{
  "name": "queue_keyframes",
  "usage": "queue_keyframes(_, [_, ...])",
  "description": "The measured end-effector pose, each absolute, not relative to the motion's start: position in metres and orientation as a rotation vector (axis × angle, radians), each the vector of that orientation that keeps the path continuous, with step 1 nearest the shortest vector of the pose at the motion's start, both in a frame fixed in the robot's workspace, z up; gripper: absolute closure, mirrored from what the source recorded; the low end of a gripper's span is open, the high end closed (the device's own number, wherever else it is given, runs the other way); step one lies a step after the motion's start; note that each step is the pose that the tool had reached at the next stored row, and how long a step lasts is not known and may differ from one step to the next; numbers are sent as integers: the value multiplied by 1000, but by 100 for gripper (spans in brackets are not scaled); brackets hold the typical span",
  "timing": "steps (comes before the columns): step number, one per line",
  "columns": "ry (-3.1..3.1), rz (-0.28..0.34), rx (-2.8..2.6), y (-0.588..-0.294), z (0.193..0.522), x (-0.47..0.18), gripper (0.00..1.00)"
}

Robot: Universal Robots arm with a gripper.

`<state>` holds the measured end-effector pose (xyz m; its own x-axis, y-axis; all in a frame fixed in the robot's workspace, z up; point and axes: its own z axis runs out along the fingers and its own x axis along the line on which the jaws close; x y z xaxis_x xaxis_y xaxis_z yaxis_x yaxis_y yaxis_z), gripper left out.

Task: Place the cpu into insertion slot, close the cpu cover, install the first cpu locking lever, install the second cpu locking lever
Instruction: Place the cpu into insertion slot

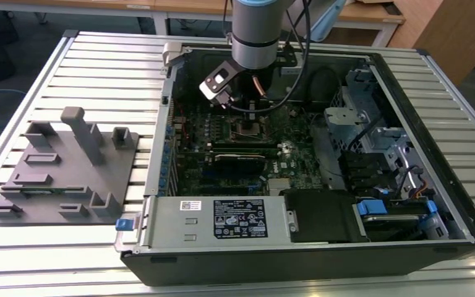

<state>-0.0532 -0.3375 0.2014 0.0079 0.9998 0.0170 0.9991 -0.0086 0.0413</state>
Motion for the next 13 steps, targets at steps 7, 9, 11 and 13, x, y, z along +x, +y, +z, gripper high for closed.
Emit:
queue_keyframes(7, [2203,57,2221,-338,203,-53,90])
queue_keyframes(9, [2203,57,2221,-338,204,-53,90])
queue_keyframes(11, [2203,57,2221,-338,204,-53,90])
queue_keyframes(13, [2203,57,2221,-338,204,-53,90])
